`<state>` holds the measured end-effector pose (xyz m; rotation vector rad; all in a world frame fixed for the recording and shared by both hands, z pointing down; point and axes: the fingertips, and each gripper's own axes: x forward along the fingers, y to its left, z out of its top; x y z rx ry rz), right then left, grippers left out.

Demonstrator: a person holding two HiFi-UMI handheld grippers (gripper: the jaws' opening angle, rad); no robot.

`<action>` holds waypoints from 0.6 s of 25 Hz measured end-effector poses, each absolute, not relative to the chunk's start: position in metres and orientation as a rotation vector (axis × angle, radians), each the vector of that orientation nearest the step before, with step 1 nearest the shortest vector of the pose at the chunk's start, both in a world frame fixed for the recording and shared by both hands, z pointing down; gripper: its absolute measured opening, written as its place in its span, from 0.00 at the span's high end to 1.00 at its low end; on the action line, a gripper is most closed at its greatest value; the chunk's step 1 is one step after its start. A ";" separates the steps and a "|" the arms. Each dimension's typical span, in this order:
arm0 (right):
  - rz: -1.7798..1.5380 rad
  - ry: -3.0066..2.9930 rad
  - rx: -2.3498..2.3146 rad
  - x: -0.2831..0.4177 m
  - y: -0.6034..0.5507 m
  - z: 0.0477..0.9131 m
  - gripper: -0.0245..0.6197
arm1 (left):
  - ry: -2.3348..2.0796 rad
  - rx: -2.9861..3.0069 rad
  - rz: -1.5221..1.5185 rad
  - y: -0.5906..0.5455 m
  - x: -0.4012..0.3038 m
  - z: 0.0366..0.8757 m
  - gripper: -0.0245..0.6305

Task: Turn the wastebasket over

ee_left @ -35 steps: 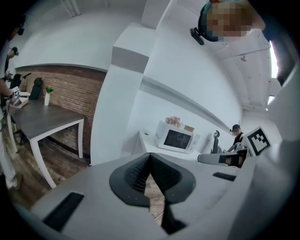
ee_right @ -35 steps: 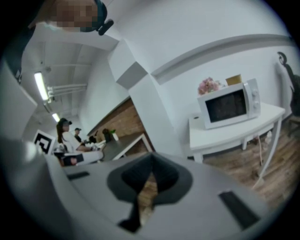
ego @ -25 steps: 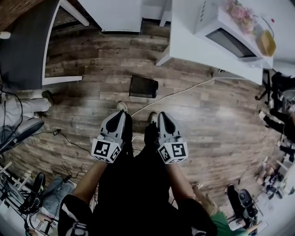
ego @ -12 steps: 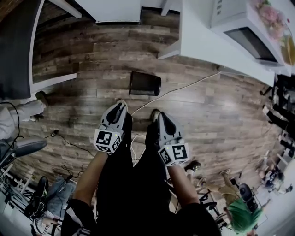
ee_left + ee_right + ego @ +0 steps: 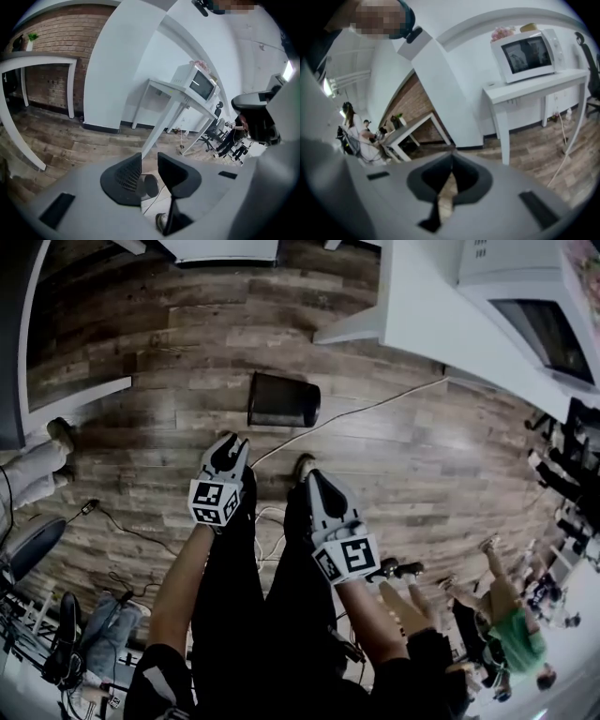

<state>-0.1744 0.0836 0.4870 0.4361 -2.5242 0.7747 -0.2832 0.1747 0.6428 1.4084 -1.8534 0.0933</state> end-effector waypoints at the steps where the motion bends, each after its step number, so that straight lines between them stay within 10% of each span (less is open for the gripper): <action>1: 0.779 -2.521 0.434 -0.174 0.084 0.491 0.91 | -1.844 1.392 0.103 0.176 -0.282 0.656 0.75; 15: 0.867 -2.477 0.412 -0.151 0.092 0.547 0.91 | -1.746 1.230 0.168 0.195 -0.259 0.808 0.75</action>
